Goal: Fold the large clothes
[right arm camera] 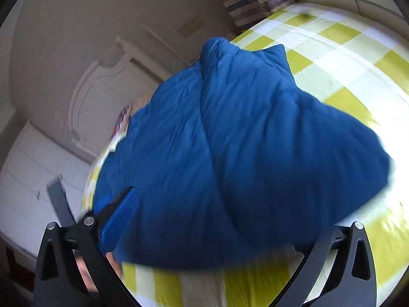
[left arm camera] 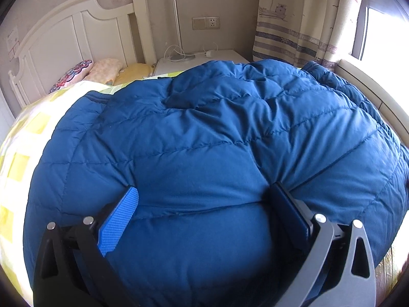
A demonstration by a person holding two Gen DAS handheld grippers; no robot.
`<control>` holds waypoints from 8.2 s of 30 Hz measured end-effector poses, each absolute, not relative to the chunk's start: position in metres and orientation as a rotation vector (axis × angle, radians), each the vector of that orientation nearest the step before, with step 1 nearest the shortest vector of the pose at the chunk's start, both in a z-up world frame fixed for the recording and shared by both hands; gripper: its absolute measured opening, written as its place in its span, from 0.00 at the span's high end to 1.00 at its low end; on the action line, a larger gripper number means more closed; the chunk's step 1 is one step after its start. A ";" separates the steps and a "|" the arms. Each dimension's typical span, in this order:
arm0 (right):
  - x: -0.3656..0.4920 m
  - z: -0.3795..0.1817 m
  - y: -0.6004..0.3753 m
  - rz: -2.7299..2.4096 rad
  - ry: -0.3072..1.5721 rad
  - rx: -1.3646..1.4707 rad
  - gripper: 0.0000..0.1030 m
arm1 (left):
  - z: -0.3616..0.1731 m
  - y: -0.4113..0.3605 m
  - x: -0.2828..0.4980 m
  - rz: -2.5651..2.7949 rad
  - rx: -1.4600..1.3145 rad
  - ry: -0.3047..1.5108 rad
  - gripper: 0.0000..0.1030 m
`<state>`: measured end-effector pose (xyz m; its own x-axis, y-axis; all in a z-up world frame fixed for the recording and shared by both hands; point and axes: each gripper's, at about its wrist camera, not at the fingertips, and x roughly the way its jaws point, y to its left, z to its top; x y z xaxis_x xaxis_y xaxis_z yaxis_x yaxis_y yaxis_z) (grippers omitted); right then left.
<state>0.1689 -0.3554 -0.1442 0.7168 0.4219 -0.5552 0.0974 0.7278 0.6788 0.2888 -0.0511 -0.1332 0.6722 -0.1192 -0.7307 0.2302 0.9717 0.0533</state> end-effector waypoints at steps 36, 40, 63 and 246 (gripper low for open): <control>-0.006 -0.071 -0.398 0.114 0.376 0.639 0.68 | -0.124 -0.101 0.192 -0.398 0.274 0.848 0.02; -0.001 -0.024 -0.327 0.109 0.327 0.343 0.68 | -0.121 -0.093 0.185 -0.453 0.332 0.837 0.02; 0.000 -0.168 0.076 0.228 0.302 -1.158 0.50 | 0.014 0.081 0.225 -0.466 0.043 0.709 0.03; 0.136 -0.136 -0.208 0.679 0.969 0.437 0.04 | -0.132 0.153 0.236 -0.666 -0.490 1.072 0.02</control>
<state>0.1359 -0.2077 -0.1356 0.3876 0.6981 -0.6020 -0.3274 0.7147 0.6180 0.2360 0.1530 -0.1315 0.3176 -0.7055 -0.6336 0.2556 0.7071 -0.6593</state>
